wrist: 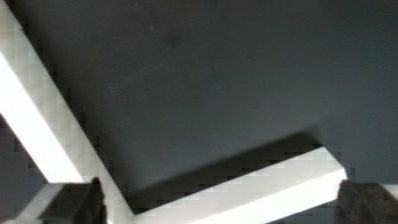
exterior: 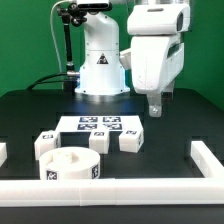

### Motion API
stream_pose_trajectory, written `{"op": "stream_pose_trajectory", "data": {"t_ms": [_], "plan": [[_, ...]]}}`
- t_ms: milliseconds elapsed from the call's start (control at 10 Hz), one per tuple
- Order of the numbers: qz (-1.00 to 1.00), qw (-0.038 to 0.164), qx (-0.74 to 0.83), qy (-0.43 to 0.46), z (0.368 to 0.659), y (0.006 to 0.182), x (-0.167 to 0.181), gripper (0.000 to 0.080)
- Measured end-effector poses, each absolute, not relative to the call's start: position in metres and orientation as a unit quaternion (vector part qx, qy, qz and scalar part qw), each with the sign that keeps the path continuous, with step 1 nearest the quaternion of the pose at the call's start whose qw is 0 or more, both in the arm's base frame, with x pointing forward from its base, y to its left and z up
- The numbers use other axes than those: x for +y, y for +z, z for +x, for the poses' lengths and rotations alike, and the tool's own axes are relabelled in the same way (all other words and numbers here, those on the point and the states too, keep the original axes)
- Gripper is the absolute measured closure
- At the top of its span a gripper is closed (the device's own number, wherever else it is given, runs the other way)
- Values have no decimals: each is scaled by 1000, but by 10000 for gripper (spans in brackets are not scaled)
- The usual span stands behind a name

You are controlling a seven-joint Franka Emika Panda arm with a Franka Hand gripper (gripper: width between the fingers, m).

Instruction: Assemble stool

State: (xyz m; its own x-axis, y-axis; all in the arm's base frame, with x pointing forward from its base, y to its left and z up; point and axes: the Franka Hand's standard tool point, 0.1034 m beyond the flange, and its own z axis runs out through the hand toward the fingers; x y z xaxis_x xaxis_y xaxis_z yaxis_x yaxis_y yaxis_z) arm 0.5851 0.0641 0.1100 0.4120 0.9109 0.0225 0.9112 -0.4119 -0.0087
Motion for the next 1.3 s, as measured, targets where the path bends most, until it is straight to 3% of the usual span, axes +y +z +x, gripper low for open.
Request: {"op": "stream_pose_trajectory", "data": {"t_ms": [400,600,1000,1300], "plan": [[-838,9,-546,-6,584,109,61,150],[-820,1,-573,-3,574,102,12,150],[-804,5,-595,6,555,85,-57,150],[-808,5,-590,7,555,84,-55,150]]}}
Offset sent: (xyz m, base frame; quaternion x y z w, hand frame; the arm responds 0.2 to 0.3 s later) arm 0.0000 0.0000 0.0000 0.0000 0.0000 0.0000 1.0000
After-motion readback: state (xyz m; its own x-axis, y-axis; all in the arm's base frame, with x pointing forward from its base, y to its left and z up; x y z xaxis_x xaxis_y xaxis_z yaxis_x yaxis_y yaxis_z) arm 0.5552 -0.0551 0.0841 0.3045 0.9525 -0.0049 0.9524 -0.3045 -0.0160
